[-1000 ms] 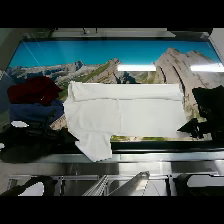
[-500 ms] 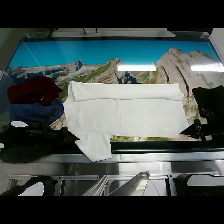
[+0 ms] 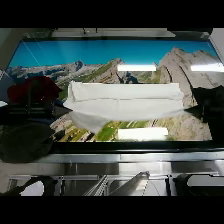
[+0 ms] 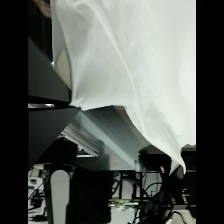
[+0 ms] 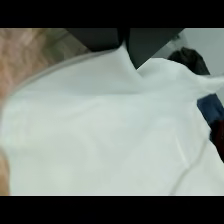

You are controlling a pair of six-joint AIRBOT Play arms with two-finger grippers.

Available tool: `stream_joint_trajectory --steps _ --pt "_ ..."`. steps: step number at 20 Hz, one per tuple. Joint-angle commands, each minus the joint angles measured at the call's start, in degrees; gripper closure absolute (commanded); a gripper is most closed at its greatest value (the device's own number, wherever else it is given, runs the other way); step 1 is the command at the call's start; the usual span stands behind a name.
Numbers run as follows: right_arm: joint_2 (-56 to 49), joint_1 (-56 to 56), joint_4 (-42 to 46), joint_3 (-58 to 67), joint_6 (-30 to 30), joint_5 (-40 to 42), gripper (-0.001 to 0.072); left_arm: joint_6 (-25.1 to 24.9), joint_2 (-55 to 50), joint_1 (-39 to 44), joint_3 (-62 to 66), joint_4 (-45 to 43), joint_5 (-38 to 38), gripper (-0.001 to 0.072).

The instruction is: Fold the shirts.

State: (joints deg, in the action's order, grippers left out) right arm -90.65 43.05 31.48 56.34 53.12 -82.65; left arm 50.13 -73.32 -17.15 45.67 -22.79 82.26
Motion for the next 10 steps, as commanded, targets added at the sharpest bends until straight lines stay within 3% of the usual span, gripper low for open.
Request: stream_joint_trajectory --steps 1,7,10 --pt "-0.52 -2.25 -8.26 4.81 -0.83 7.89 0.0695 2.4 -4.74 -1.38 10.47 1.03 -0.81 0.0678" --pt "-4.76 -11.61 -11.23 8.5 -1.95 25.38 0.0695 6.36 -22.34 4.48 31.08 0.96 -1.57 0.0678" --pt "-9.62 -14.05 -11.21 11.06 -2.12 26.86 0.0695 10.03 -30.82 6.38 42.01 0.92 -1.64 0.0678"
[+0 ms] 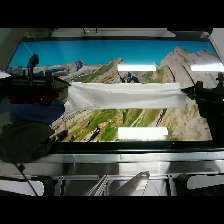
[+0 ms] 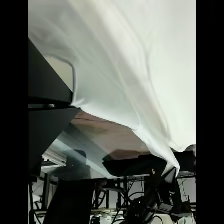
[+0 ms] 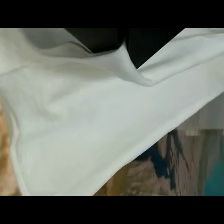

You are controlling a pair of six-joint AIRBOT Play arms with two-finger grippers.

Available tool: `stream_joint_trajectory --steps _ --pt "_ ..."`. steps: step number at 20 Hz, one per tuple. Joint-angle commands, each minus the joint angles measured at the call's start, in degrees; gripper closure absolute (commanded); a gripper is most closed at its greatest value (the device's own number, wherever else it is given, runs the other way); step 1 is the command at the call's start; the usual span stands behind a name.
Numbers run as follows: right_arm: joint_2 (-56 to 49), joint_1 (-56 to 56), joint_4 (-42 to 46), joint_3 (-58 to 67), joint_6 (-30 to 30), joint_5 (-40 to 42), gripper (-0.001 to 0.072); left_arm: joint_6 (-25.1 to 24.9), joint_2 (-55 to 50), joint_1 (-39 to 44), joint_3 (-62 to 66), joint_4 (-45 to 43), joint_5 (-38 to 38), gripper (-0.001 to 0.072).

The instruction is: Fold the shirts.

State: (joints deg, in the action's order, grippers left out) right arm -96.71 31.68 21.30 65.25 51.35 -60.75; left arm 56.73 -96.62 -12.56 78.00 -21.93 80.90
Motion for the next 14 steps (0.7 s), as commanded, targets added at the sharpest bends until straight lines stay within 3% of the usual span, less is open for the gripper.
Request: stream_joint_trajectory --steps 1,5,11,12,13,14 --pt "-5.2 -3.32 -1.05 2.64 -0.35 5.01 0.0695 4.42 -10.19 2.34 12.66 0.02 -0.28 0.0678" --pt "-9.22 -4.17 -3.08 3.32 -1.68 5.01 0.0695 5.97 -19.34 3.52 21.84 0.07 -0.33 0.0679" --pt "-9.68 -4.15 -16.87 3.41 -9.66 6.93 0.0685 6.97 -30.49 5.51 35.85 0.07 -0.79 0.0675" --pt "-9.68 -4.15 -19.19 3.41 -10.03 8.07 0.0625 7.8 -31.3 5.51 37.46 0.09 -1.07 0.0634" --pt "-9.68 -4.15 -21.75 3.41 -11.96 8.94 0.0451 7.87 -31.54 5.51 38.51 0.09 -1.36 0.048" --pt "-9.68 -4.15 -23.89 3.41 -13.97 9.79 0.0363 7.87 -31.45 5.51 38.88 0.17 -2.05 0.0461"
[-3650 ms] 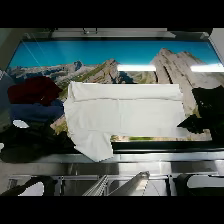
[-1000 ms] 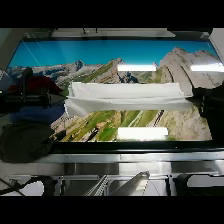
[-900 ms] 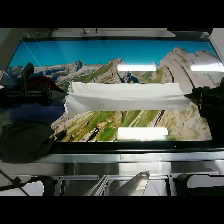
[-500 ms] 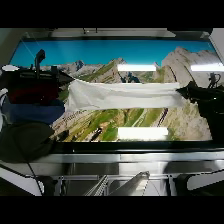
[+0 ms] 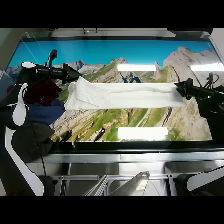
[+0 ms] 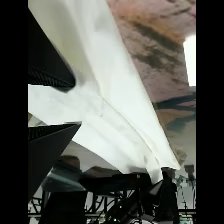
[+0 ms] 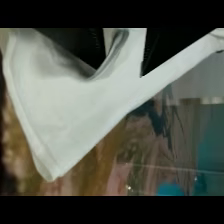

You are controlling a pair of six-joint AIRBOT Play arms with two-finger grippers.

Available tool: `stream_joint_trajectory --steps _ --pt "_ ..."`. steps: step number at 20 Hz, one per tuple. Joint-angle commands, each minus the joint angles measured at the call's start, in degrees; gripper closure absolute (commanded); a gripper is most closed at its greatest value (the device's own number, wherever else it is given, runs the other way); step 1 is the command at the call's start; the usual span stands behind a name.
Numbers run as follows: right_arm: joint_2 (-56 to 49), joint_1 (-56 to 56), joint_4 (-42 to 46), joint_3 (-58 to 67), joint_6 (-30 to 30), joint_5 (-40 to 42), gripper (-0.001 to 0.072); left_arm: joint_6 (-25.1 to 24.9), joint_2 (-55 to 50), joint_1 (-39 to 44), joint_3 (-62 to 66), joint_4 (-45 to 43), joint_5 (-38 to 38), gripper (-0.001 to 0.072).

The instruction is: Fold the shirts.

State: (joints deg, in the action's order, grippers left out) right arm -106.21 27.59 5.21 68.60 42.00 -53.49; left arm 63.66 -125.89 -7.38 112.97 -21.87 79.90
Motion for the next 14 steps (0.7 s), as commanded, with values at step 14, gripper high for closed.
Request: stream_joint_trajectory --steps 14 --pt "-0.13 4.44 19.06 7.39 1.95 -2.97 0.0122 3.91 -1.68 -6.14 3.96 12.63 5.22 0.0463"
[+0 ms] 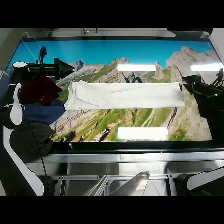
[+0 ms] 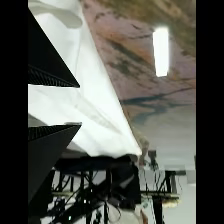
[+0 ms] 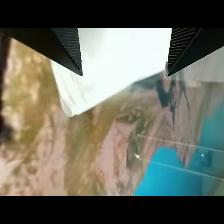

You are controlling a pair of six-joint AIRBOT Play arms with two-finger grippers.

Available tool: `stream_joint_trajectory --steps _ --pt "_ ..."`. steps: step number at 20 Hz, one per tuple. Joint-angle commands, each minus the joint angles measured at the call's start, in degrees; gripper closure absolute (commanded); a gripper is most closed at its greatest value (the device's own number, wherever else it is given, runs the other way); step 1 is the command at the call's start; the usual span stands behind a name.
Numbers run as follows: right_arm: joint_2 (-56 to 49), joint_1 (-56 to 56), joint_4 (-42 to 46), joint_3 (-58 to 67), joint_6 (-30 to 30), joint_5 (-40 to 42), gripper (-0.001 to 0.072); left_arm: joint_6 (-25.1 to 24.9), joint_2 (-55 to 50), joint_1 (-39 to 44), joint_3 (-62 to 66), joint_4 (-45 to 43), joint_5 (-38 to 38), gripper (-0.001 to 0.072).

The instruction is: Fold the shirts.

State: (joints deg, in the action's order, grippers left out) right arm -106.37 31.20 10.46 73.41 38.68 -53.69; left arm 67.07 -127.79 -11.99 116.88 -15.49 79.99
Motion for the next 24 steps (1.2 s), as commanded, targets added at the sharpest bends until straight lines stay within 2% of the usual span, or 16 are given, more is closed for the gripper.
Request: stream_joint_trajectory --steps 1,2,7,12,14,17,18,19,20,24 --pt "0.02 0.83 19.74 3.8 9.57 -2.8 0.0115 0.52 0.83 -1.62 0.04 5.57 7.58 0.0608" --pt "-0.02 0.76 24.22 4.87 12.48 -3.02 0.0115 0.5 1.66 -1.53 0.02 4.42 9.16 0.0708" --pt "-2.12 0.79 27.93 8.31 17.62 -6.01 0.0118 0.55 6.21 0.59 0.02 2.95 9.35 0.0708" --pt "-10.4 -0.24 27.91 16.48 20.74 -20.37 0.0126 0.52 8.7 4.61 0.02 2.97 9.66 0.0708" --pt "-11.52 -1.25 27.96 17.7 20.7 -22.34 0.0275 0.52 8.68 6.29 -0.02 2.91 10.08 0.0707" --pt "-11.5 -2.14 25.92 17.75 20.04 -22.53 0.0284 0.52 8.68 8.85 -0.02 0.98 9.62 0.0708" --pt "-11.5 -2.25 24.57 17.75 20.02 -22.84 0.0363 0.52 8.68 9.88 -0.02 -2.4 9.25 0.0708" --pt "-11.5 -2.32 22.64 17.79 19.69 -23.04 0.0591 0.59 8.68 11.26 -0.02 -6.71 8.74 0.0708" --pt "-11.5 -2.38 21.49 18.21 19.67 -23.32 0.0683 1.05 8.68 13.0 -0.02 -11.28 7.76 0.0708" --pt "-9.22 -3.23 18.71 21.38 19.98 -24.24 0.0695 2.69 8.68 22.47 -0.52 -24.39 0.96 0.0708"
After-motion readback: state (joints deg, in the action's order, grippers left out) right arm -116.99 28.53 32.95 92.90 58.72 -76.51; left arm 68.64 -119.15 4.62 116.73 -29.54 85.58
